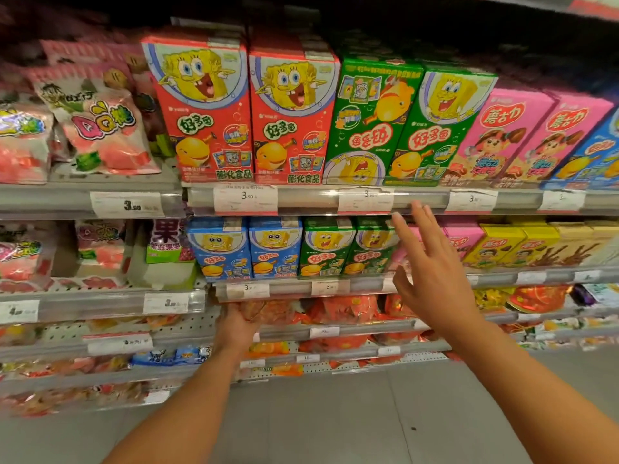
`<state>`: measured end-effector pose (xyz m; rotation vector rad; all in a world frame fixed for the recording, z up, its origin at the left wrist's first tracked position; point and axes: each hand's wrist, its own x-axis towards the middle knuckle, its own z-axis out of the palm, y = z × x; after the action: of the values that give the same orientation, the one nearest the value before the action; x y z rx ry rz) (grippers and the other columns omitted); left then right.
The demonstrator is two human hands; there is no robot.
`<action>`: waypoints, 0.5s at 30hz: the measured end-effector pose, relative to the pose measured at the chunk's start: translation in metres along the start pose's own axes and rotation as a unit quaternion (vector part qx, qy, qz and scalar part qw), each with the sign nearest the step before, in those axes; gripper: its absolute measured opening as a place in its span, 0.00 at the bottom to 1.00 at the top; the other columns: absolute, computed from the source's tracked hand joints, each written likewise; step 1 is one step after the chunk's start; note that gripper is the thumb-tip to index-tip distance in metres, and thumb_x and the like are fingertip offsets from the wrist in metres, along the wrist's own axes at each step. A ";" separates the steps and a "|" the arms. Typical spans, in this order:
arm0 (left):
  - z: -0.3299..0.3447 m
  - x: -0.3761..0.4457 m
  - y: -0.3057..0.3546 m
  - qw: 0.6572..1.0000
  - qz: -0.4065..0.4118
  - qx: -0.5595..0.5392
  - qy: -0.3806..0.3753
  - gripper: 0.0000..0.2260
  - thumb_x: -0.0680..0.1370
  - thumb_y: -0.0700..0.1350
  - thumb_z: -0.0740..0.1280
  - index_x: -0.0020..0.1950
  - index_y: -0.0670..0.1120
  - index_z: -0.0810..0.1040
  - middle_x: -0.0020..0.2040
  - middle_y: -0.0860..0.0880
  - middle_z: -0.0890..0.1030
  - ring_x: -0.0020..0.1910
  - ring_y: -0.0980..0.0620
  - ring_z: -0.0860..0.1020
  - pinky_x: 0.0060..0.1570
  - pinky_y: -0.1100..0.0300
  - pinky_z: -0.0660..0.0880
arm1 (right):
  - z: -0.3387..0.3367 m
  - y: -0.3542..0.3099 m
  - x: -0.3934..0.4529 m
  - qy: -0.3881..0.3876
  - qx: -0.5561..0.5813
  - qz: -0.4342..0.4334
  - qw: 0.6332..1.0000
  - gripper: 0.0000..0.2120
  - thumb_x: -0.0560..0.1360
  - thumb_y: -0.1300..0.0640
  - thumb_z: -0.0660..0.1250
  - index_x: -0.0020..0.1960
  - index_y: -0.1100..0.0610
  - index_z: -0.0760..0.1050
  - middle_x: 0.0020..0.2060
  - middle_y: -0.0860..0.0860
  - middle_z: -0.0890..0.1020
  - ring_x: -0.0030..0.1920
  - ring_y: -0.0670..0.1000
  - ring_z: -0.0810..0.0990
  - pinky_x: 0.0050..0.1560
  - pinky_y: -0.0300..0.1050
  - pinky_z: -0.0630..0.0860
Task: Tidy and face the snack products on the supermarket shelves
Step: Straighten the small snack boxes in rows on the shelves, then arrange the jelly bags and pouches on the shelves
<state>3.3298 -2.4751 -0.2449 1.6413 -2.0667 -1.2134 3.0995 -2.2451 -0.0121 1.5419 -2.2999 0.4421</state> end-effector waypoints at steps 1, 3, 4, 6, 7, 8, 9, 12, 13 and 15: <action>0.004 0.006 -0.001 1.000 0.006 -0.004 -0.013 0.36 0.73 0.53 0.77 0.76 0.44 0.67 0.70 0.40 0.75 0.68 0.37 0.73 0.66 0.42 0.72 | 0.000 0.000 0.000 -0.003 -0.004 0.004 1.000 0.40 0.74 0.62 0.71 0.82 0.57 0.56 0.82 0.58 0.53 0.82 0.59 0.50 0.76 0.62 0.62; 0.013 0.014 -0.002 0.998 0.019 -0.038 -0.036 0.36 0.73 0.51 0.77 0.76 0.44 0.67 0.72 0.41 0.74 0.70 0.37 0.71 0.69 0.41 0.70 | 0.002 0.003 -0.001 -0.009 -0.009 0.012 1.000 0.43 0.74 0.62 0.72 0.82 0.57 0.53 0.82 0.57 0.52 0.82 0.57 0.49 0.77 0.60 0.61; 0.017 0.018 -0.004 0.998 0.021 -0.055 -0.037 0.34 0.73 0.50 0.78 0.75 0.43 0.68 0.71 0.41 0.75 0.70 0.38 0.72 0.69 0.41 0.70 | 0.002 0.004 -0.001 -0.009 -0.006 0.012 1.000 0.45 0.73 0.62 0.72 0.83 0.56 0.51 0.82 0.55 0.51 0.82 0.56 0.49 0.76 0.61 0.62; 0.021 0.029 -0.006 0.996 0.015 -0.086 -0.030 0.29 0.73 0.49 0.77 0.71 0.44 0.72 0.68 0.42 0.78 0.68 0.39 0.74 0.67 0.42 0.72 | 0.003 0.006 -0.002 -0.009 -0.006 0.008 1.000 0.47 0.72 0.62 0.73 0.83 0.56 0.49 0.82 0.53 0.50 0.82 0.55 0.49 0.74 0.64 0.65; 0.023 0.036 -0.008 0.994 0.010 -0.106 -0.028 0.27 0.74 0.49 0.77 0.70 0.44 0.74 0.67 0.43 0.79 0.67 0.39 0.75 0.67 0.43 0.72 | 0.003 0.007 -0.002 -0.009 -0.009 0.007 1.000 0.48 0.72 0.62 0.73 0.83 0.56 0.48 0.83 0.53 0.49 0.82 0.54 0.49 0.74 0.64 0.65; 0.025 0.042 -0.011 0.992 0.010 -0.121 -0.028 0.26 0.74 0.48 0.77 0.69 0.44 0.76 0.66 0.42 0.80 0.67 0.40 0.76 0.67 0.43 0.72 | 0.003 0.007 -0.003 -0.011 -0.014 0.008 1.000 0.47 0.72 0.62 0.73 0.83 0.56 0.48 0.83 0.52 0.48 0.82 0.54 0.49 0.74 0.64 0.65; 0.027 0.048 -0.014 0.991 0.011 -0.133 -0.030 0.25 0.74 0.47 0.77 0.68 0.43 0.77 0.66 0.42 0.80 0.67 0.39 0.76 0.67 0.42 0.72 | 0.003 0.006 -0.003 -0.014 -0.020 0.011 1.000 0.47 0.72 0.62 0.72 0.83 0.56 0.48 0.83 0.52 0.48 0.82 0.54 0.48 0.74 0.63 0.65; 0.032 0.063 -0.018 0.988 0.008 -0.151 -0.033 0.25 0.73 0.44 0.78 0.68 0.42 0.77 0.68 0.41 0.78 0.69 0.38 0.74 0.70 0.41 0.69 | 0.004 0.005 -0.004 -0.020 -0.042 0.015 0.999 0.46 0.73 0.61 0.72 0.83 0.55 0.49 0.83 0.53 0.47 0.82 0.56 0.49 0.74 0.62 0.67; 0.033 0.065 -0.017 0.988 0.004 -0.153 -0.029 0.24 0.73 0.44 0.78 0.67 0.42 0.77 0.67 0.40 0.79 0.68 0.37 0.74 0.69 0.42 0.69 | 0.005 0.004 -0.004 -0.019 -0.044 0.013 0.999 0.46 0.73 0.61 0.72 0.83 0.54 0.49 0.83 0.54 0.46 0.82 0.57 0.50 0.73 0.62 0.68; 0.032 0.062 -0.016 0.991 0.012 -0.136 -0.010 0.23 0.72 0.44 0.79 0.65 0.41 0.79 0.64 0.39 0.81 0.65 0.36 0.76 0.65 0.44 0.71 | 0.004 0.004 -0.004 -0.017 -0.038 0.010 0.999 0.46 0.73 0.60 0.71 0.83 0.52 0.49 0.83 0.53 0.46 0.81 0.58 0.53 0.71 0.62 0.71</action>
<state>3.2999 -2.5164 -0.2950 1.4811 -1.8287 -1.4351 3.0966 -2.2418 -0.0178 1.5032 -2.3307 0.3324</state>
